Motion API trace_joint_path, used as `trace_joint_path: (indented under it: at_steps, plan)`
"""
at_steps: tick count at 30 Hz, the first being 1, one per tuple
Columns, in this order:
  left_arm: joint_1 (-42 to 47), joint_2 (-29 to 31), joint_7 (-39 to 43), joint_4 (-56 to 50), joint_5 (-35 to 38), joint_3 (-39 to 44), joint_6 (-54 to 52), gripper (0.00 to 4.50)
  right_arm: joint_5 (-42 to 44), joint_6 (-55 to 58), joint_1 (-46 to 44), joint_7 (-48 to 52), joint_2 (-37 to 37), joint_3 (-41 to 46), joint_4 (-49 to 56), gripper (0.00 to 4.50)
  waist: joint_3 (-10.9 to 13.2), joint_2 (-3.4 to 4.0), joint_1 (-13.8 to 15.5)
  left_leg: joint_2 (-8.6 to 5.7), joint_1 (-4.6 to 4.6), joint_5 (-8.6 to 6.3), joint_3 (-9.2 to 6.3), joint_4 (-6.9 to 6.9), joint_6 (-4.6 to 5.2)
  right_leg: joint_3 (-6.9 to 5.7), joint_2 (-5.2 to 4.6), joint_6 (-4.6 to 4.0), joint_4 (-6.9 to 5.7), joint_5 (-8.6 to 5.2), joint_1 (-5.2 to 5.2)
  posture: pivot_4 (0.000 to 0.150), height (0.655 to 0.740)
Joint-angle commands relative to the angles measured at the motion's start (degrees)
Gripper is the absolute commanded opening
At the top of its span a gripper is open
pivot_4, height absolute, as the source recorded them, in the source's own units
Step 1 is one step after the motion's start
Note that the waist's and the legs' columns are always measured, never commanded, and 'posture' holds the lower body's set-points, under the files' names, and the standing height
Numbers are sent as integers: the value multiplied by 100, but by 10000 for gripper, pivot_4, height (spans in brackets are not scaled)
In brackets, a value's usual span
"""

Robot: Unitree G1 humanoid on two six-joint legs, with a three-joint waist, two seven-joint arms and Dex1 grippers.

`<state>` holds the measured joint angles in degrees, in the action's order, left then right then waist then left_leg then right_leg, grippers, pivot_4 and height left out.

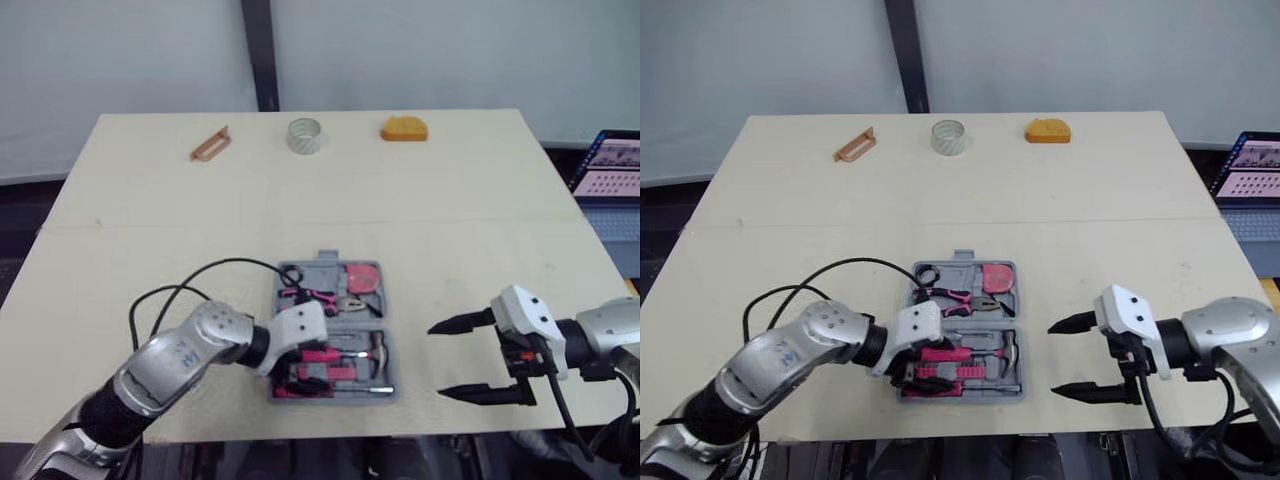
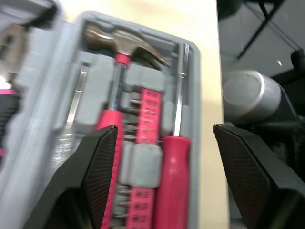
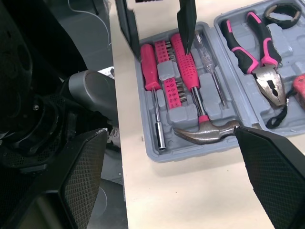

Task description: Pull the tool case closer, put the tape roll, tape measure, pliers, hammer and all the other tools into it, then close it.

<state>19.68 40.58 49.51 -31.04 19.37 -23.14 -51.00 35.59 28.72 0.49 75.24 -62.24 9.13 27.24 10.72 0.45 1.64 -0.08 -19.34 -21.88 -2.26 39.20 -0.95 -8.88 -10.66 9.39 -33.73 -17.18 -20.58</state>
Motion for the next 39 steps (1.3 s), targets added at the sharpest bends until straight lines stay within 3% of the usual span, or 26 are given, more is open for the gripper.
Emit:
trace_joint_path:
  at_steps: [1, 4, 9, 27, 39]
  plan:
    - [-554, 95, 501, 94, 134, 159, 1057, 16703, 59, -100, -96, 128, 19, -7, 17, 45000, 0, 0, -5, 0, 0, 0, 0, 0, 1, 0, 0, 0, 1, 0, 0, 1500, 7400]
    - [-880, 148, 582, 315, -114, 10, 1524, 384, 44, -113, -156, 126, 27, -57, -11, 45000, 0, 0, 11, 0, 0, -1, 0, 1, 2, 0, 0, 0, 0, 0, 0, 1500, 7400]
    - [-1002, 80, 487, 640, -510, -227, 1763, 384, 46, -112, -176, 126, 14, -83, -6, 45000, 0, 1, 41, -1, 1, -1, 0, 4, 2, 1, 0, -1, 0, 1, 3, 1500, 7400]
    - [-902, -267, 357, 1089, -913, -366, 1708, 384, 74, -79, -187, 108, 1, -68, 23, 45000, -1, 1, 44, -1, 3, -1, 0, 4, 2, 1, 0, 0, -2, 1, 3, 1500, 7400]
    - [-982, -183, 402, 1126, -1155, -689, 1723, 384, 79, -59, -175, 94, -9, -56, 55, 45000, -3, 4, 43, -1, 7, -1, 0, 3, 2, 1, 0, 0, -1, 1, 6, 1500, 7400]
